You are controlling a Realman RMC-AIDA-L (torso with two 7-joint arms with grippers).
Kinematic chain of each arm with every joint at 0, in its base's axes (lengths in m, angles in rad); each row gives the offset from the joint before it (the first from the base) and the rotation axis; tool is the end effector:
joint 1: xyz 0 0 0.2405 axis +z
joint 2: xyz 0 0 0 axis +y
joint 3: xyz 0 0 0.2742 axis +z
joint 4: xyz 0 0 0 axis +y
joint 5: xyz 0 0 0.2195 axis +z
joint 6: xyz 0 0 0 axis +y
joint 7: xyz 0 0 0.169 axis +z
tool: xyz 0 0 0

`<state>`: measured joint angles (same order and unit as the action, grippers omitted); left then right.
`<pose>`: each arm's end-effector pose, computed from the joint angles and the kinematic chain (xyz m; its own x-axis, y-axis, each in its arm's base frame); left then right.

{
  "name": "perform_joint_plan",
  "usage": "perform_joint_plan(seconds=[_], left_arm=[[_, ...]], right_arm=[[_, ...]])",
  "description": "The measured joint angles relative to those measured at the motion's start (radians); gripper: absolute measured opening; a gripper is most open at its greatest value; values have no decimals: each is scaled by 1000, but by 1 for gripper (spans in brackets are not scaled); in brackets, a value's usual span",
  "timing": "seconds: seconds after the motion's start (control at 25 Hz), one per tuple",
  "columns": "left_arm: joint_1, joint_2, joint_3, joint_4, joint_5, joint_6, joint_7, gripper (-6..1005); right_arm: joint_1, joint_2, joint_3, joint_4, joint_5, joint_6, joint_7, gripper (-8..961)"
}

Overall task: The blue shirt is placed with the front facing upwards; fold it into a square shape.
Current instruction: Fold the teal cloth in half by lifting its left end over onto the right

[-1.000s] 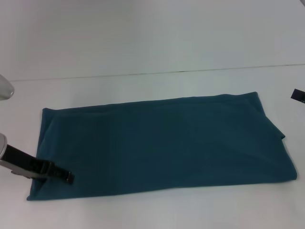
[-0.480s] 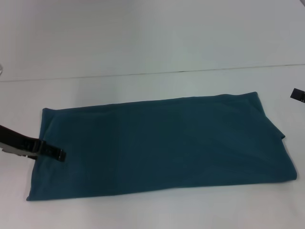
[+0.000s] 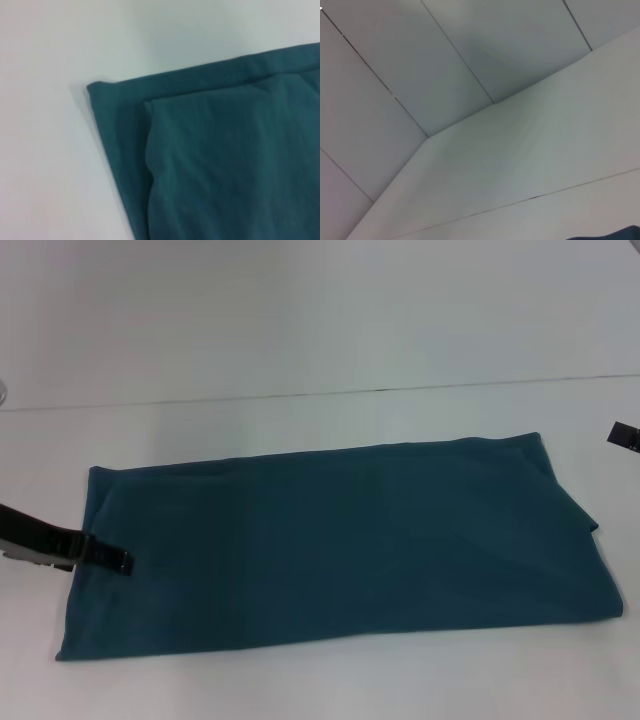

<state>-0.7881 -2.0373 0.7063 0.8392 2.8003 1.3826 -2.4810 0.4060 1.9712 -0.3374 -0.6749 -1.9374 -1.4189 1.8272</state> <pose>-0.2923 0.4296 0.0131 0.4059 0.9054 0.1244 0.8346 -0.3118 -0.4541 0.3710 0.3580 0.0893 0.2910 -0.5086 -0.8103 -0.9348 -0.3316 -0.1276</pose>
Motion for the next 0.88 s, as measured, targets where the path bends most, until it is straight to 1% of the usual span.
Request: perform_joint_plan(seconds=[0.2,0.48,0.72,0.88], left_arm=[[1,3,2,-20,2,-18,-1,905],[0,6,14,-50,4,-20,0,904],[-3,3,15,-62,4,-13,4,907],[-8,7,18,-82,4,-8,7,906]], right_arm=[[1,0,0,0,0,0,1,916],[3,-2,0,0,2,0,4,916],[3,-2,0,0,3,0,4,916],[2,-2,0,0,3,0,4,916]])
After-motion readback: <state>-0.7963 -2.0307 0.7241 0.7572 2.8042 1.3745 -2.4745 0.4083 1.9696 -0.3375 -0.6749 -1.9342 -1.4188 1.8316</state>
